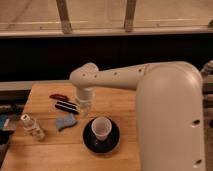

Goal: Knock the bottle over

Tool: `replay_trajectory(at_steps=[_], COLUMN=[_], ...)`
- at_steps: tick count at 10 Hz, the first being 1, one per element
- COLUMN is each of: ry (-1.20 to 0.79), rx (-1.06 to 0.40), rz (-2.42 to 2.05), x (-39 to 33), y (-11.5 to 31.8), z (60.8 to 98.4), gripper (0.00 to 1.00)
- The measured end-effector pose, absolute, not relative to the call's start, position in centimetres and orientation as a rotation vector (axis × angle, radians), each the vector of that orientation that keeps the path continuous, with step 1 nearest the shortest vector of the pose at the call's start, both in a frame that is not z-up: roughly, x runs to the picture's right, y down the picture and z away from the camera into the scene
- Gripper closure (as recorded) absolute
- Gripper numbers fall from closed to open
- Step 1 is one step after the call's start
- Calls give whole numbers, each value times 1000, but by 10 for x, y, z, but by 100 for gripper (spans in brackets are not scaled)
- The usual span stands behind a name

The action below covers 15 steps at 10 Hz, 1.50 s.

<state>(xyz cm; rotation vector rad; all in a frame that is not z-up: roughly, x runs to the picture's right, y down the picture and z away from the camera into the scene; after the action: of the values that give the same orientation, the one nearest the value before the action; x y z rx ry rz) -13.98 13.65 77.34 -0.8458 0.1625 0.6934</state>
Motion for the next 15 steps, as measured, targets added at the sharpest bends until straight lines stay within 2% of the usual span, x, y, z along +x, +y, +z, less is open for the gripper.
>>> replay_trajectory(at_steps=[2,4,10,15], ry=[113,95,104,78], rx=[-908,-943,-950,-949], rz=[610,556,531,399], x=[-205,-236,-236,-278], y=[149,159,164,208], z=[777,775,774,717], gripper=[100,100,100,100])
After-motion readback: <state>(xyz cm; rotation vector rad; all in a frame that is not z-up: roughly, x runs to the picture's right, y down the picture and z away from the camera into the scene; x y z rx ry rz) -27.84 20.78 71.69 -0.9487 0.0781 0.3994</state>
